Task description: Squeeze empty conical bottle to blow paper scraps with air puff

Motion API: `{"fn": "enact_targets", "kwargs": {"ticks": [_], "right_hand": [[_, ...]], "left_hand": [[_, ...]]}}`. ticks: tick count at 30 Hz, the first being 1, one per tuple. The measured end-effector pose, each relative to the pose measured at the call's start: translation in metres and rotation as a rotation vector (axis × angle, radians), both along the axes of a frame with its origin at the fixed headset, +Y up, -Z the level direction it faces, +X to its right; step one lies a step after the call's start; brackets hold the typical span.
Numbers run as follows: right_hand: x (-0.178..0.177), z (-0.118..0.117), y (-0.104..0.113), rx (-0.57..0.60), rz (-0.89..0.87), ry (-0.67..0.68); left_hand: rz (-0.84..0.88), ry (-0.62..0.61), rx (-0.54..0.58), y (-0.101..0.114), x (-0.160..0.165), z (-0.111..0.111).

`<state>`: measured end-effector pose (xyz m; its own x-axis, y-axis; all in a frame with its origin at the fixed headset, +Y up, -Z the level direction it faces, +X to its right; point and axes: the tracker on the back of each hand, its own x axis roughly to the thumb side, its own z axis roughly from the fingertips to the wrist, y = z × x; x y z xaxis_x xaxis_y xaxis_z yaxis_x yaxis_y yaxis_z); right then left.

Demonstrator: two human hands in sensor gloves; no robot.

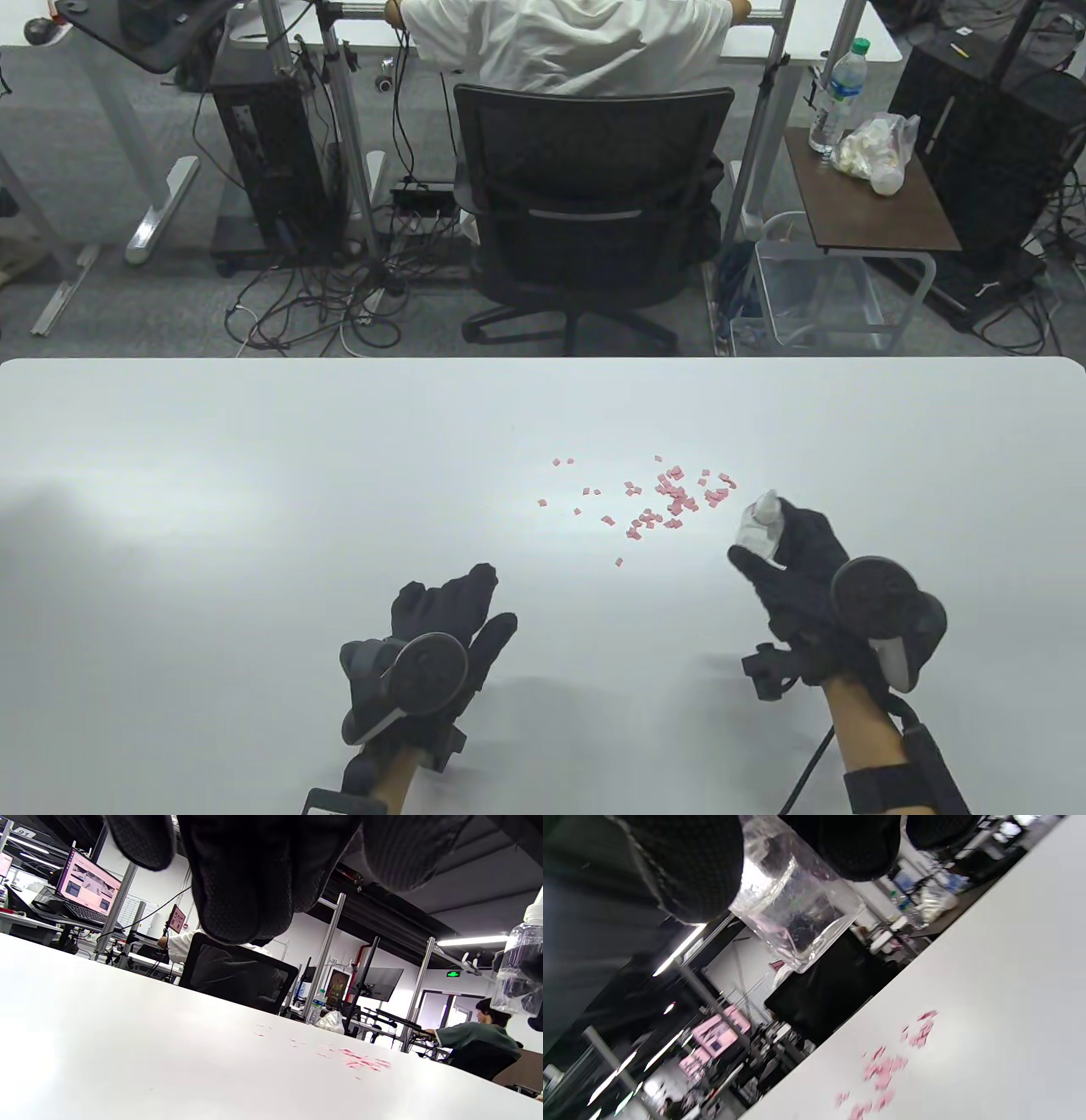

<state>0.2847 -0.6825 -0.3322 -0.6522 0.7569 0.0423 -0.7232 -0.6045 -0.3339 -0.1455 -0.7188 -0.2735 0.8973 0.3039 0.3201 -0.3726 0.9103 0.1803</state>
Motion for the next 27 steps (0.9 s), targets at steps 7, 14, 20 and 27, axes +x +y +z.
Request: {"fn": "enact_targets", "kwargs": {"ticks": [7,14,20,27], "right_hand": [[0.06,-0.024,-0.011,-0.063,-0.273,-0.323],[0.078,-0.045,-0.029,-0.26,-0.16,-0.461],[0.075,-0.064,-0.053,-0.343,-0.106,-0.462],[0.073,-0.073,-0.072,-0.398,-0.069,-0.483]], "left_hand": [[-0.013,0.009,-0.02,-0.002,-0.001,-0.003],[-0.066,0.015,-0.046,-0.007,-0.001,-0.007],[-0.107,0.017,-0.076,-0.012,-0.002,-0.01],[-0.13,0.008,-0.092,-0.014,0.0,-0.011]]}}
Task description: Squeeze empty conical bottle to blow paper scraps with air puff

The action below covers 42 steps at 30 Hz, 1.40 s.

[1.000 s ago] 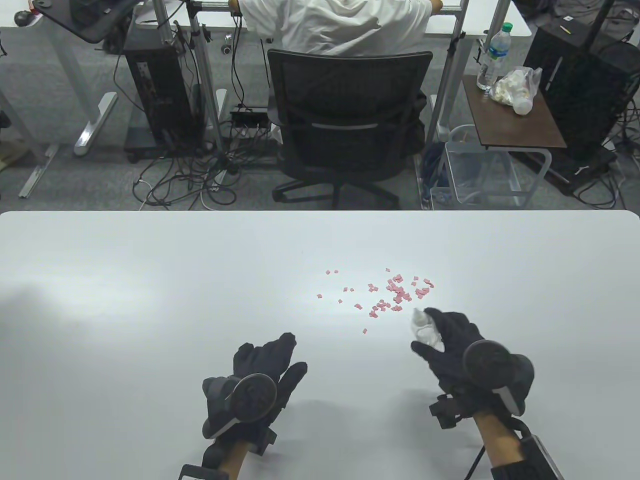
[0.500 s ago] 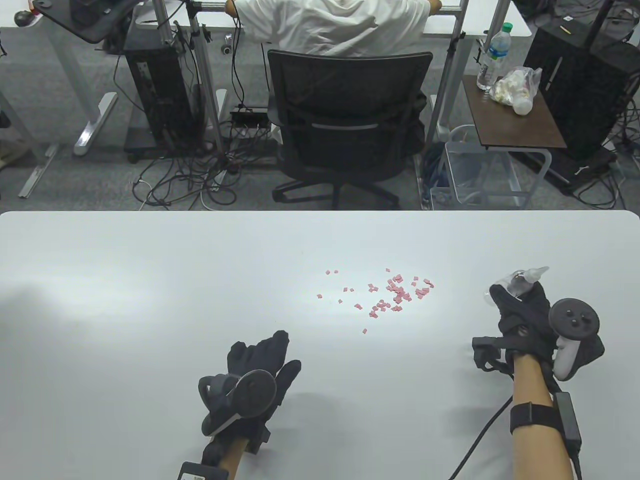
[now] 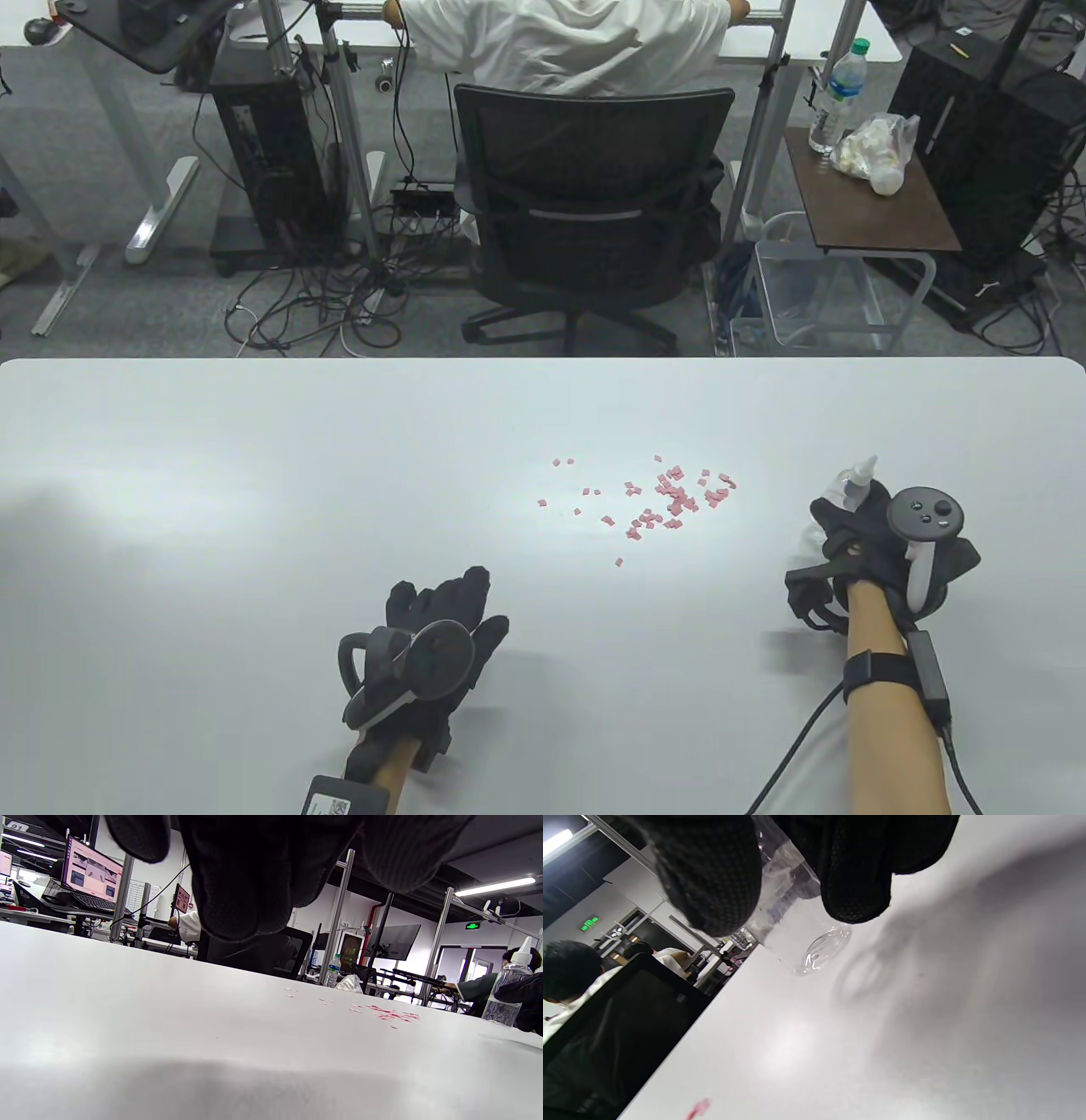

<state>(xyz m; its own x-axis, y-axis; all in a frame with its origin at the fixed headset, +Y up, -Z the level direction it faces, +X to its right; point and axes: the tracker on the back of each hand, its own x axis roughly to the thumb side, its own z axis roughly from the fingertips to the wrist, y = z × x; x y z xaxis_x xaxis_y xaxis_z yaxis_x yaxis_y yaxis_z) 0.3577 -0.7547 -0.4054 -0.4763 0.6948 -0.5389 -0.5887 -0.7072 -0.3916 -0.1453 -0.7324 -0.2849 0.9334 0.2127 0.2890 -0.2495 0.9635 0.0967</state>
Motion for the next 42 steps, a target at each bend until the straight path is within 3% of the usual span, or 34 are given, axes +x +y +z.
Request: {"fn": "enact_targets", "kwargs": {"ticks": [5,23,30,33,36,40,42], "right_hand": [[0.002,0.0,-0.012,0.007,-0.026,-0.01],[0.008,0.007,-0.009,-0.027,-0.02,0.025],[0.014,0.049,0.017,-0.024,0.133,0.042],[0.001,0.077,0.033,0.036,0.273,0.036],[-0.019,0.102,0.049,0.124,0.297,0.15],[-0.054,0.123,0.071,0.255,0.289,0.275],[-0.086,0.136,0.092,0.394,0.377,0.356]], "left_hand": [[-0.008,-0.004,0.006,0.0,0.001,0.0],[-0.053,-0.003,-0.057,-0.003,0.003,-0.002],[-0.052,0.012,-0.053,0.001,0.002,-0.001],[0.024,0.046,-0.056,0.013,-0.002,0.001],[0.112,0.124,-0.025,0.032,-0.005,0.001],[0.131,0.185,0.114,0.059,-0.002,0.003],[0.16,0.225,0.277,0.075,0.002,0.008]]}}
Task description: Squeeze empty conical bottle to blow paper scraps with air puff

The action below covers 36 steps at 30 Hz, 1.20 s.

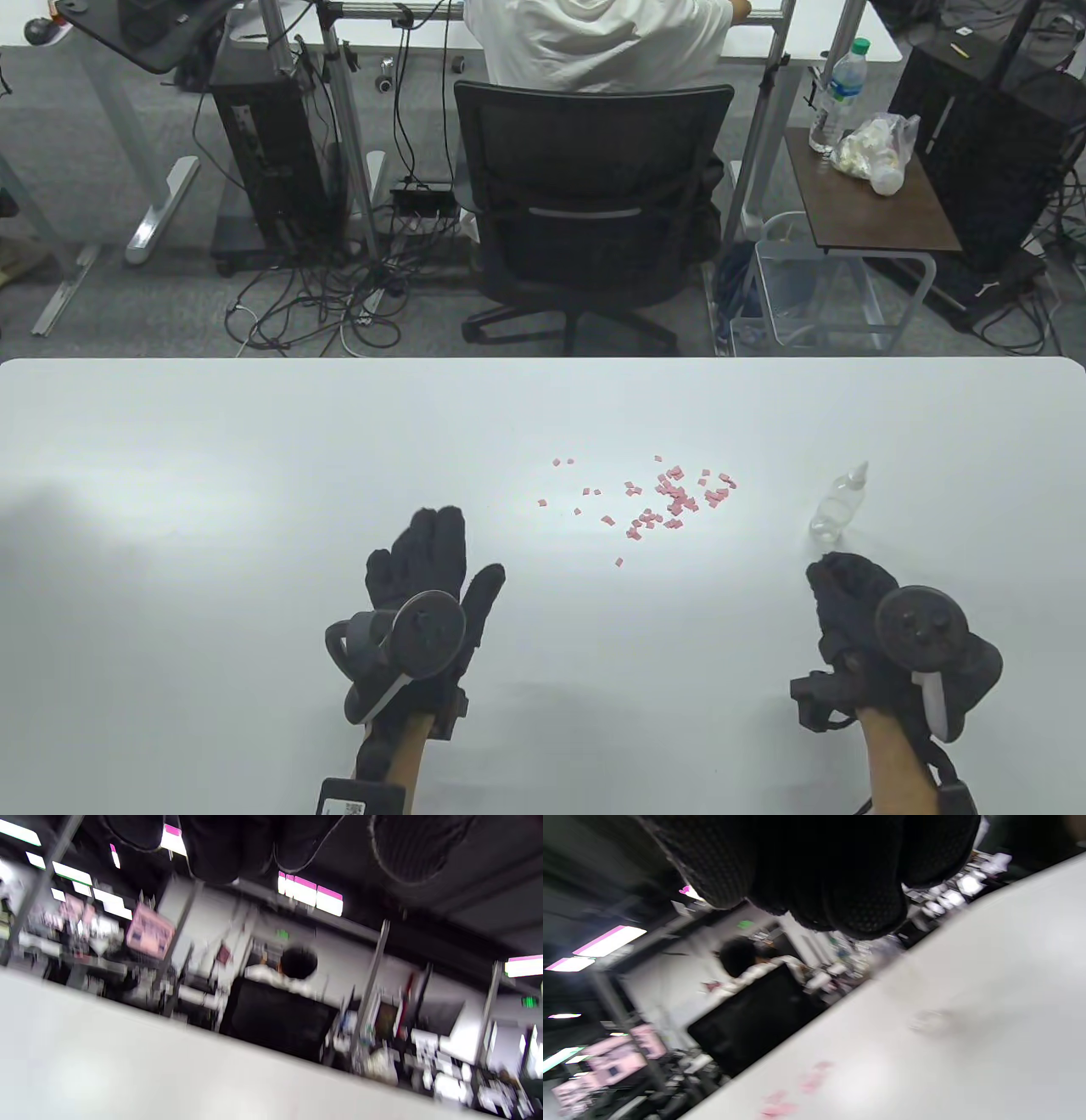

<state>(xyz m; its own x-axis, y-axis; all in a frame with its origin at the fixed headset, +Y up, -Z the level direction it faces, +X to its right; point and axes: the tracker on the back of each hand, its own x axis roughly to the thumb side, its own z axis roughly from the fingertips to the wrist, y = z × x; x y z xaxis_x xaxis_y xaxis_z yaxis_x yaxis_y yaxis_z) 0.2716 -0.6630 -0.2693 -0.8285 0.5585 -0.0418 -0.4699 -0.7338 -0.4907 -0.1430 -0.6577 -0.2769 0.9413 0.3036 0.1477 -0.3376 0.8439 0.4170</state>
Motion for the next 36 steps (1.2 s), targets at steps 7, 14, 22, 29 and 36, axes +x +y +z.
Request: {"fn": "enact_targets", "kwargs": {"ticks": [7,14,22,29,36], "right_hand": [[-0.054,0.018,-0.005,0.244,0.351,0.067],[-0.05,-0.001,-0.041,-0.022,0.41,0.143],[-0.057,-0.009,-0.057,-0.113,0.479,0.202],[-0.058,-0.007,-0.057,-0.101,0.453,0.212],[-0.053,-0.008,-0.057,-0.108,0.4,0.199]], "left_hand": [[-0.245,0.097,-0.026,-0.002,0.005,0.014],[-0.308,0.058,-0.193,-0.044,-0.003,0.004],[-0.299,0.052,-0.188,-0.048,0.001,0.003],[-0.308,0.071,-0.243,-0.053,-0.001,0.0],[-0.293,0.071,-0.252,-0.054,-0.001,0.001]]}}
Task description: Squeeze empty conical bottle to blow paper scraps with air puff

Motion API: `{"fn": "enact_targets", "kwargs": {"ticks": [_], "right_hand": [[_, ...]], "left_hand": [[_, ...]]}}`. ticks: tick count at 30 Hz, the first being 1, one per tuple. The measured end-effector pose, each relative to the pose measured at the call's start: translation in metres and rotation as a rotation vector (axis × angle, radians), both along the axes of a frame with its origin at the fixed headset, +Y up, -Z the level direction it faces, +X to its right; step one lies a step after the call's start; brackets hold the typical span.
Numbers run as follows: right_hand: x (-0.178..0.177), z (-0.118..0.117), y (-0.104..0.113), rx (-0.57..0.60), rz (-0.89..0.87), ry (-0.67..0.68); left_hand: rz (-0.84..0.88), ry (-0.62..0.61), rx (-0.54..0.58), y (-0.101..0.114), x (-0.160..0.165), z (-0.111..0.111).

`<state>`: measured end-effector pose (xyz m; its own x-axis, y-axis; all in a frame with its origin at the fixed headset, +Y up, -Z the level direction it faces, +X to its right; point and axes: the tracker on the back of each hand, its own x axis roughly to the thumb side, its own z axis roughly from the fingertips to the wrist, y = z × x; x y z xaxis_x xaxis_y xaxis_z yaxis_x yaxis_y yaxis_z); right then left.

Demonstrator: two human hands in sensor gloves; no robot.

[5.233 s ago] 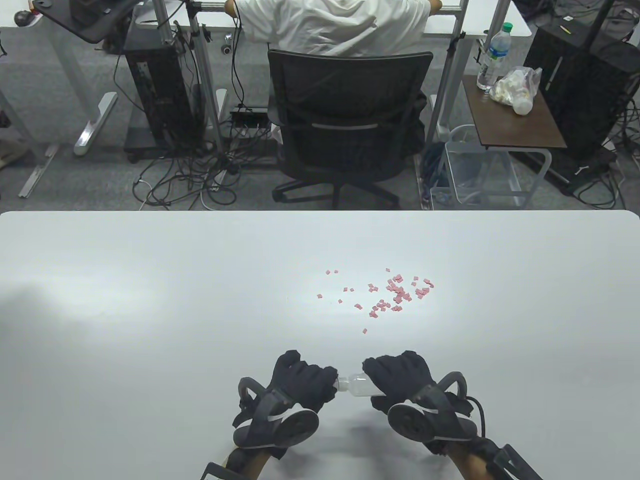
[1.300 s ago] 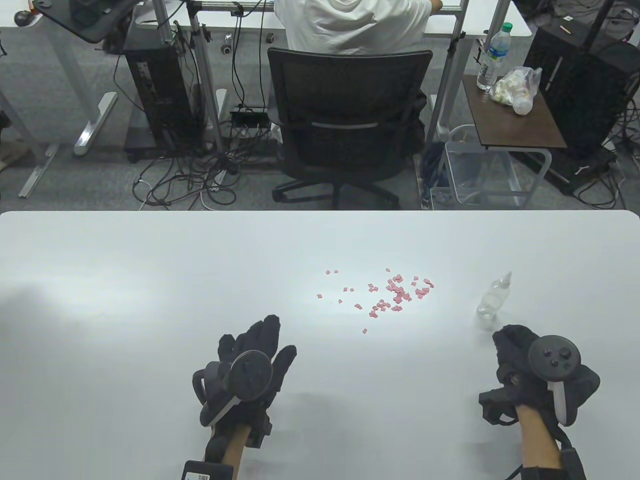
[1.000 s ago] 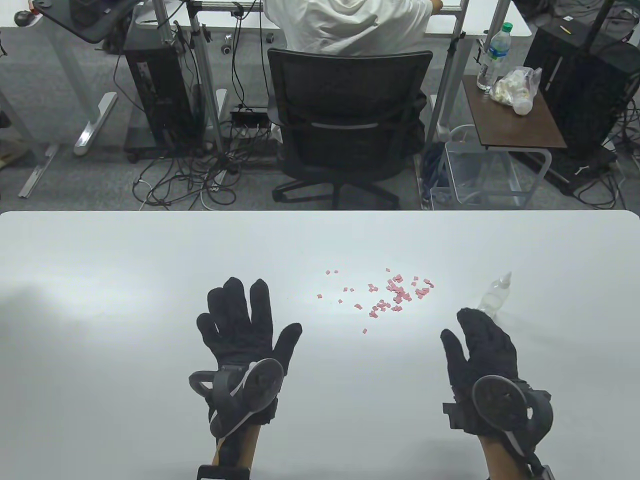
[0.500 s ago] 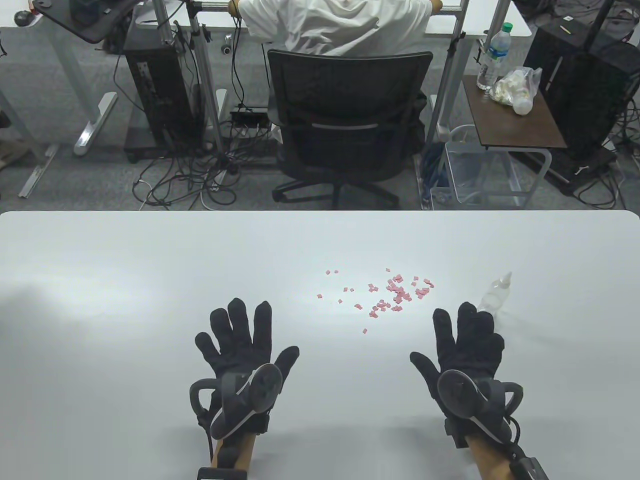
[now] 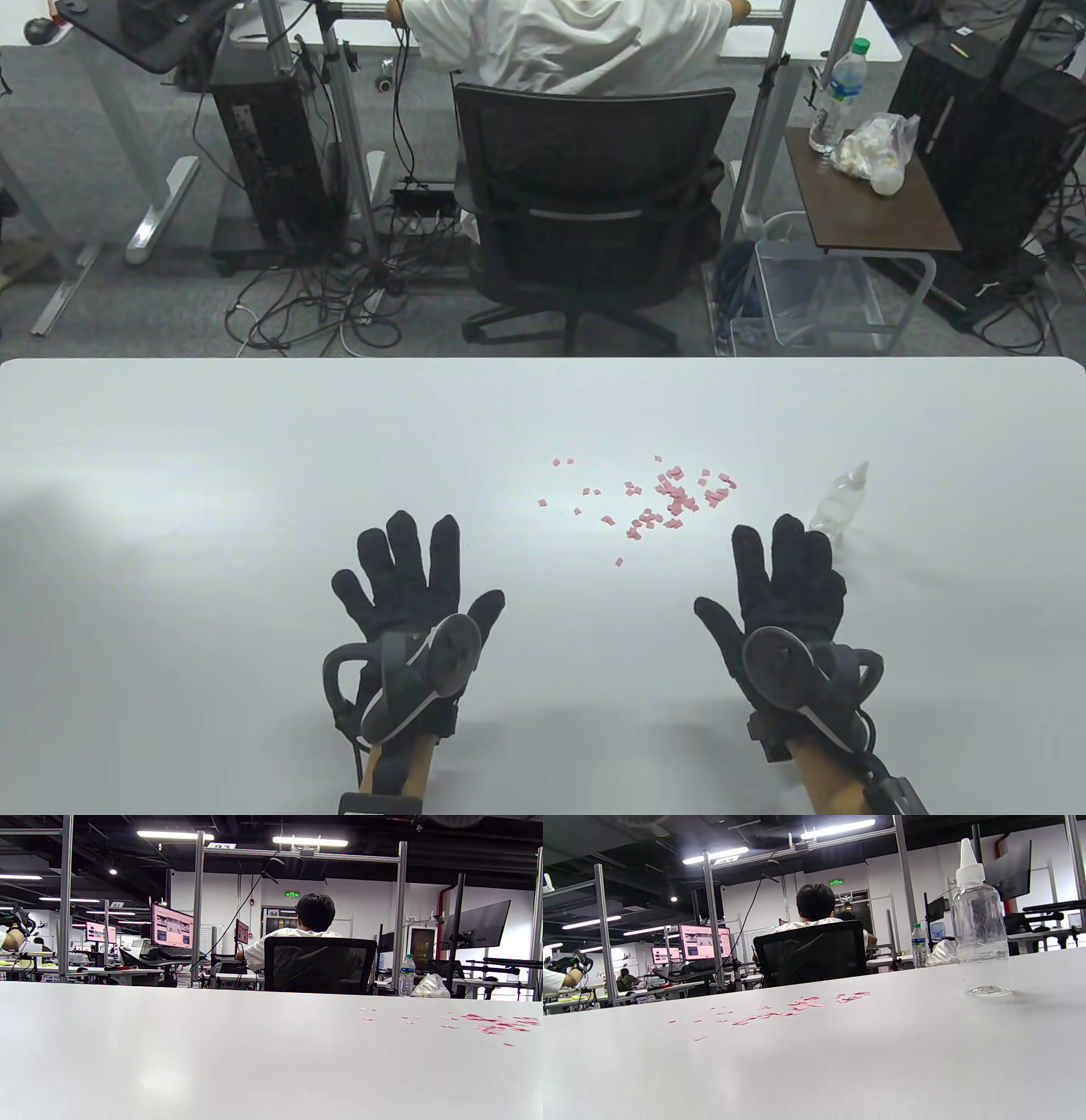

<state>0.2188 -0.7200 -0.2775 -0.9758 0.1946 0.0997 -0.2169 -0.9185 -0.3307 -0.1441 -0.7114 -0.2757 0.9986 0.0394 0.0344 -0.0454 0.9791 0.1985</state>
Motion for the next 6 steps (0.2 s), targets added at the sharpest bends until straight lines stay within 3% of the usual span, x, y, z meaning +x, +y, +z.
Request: {"fn": "enact_targets", "kwargs": {"ticks": [6], "right_hand": [[0.0,-0.0006,-0.0007,-0.022,-0.032,0.01]], "left_hand": [[0.022,0.0,-0.003,0.0005,0.0017,0.003]]}}
